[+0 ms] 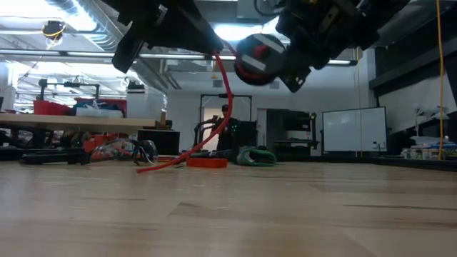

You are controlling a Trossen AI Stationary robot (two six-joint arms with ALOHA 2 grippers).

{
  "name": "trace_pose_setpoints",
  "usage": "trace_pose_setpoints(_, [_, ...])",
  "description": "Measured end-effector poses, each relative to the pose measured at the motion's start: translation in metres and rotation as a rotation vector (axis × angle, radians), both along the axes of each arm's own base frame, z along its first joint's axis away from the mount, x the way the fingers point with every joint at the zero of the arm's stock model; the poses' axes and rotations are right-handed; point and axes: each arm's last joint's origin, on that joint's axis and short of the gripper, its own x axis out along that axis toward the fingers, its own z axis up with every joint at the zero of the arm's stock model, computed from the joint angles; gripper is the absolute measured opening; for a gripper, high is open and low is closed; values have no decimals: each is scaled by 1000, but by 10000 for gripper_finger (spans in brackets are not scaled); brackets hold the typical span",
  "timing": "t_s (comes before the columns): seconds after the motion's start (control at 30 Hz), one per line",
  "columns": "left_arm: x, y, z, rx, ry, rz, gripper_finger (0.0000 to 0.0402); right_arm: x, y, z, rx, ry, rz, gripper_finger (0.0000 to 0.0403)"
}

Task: Coil cords
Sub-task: Coil the orange wire into the black spool

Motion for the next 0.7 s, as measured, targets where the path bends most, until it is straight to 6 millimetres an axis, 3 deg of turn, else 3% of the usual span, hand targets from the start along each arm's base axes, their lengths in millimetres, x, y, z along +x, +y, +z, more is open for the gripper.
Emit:
trace_pose_setpoints(0.27, [1,14,16,-35,-32,19,1,-4,6,-9,-94,95,-55,3])
trace_pose_setpoints(0.5, [17,36,21,-176,-64,-32,1,-2,19,-7,-195,75,-152,3])
trace_pose_setpoints(0.7, [28,50,29,-189,-131,-57,1,-2,23,-7,-248,70,-238,3])
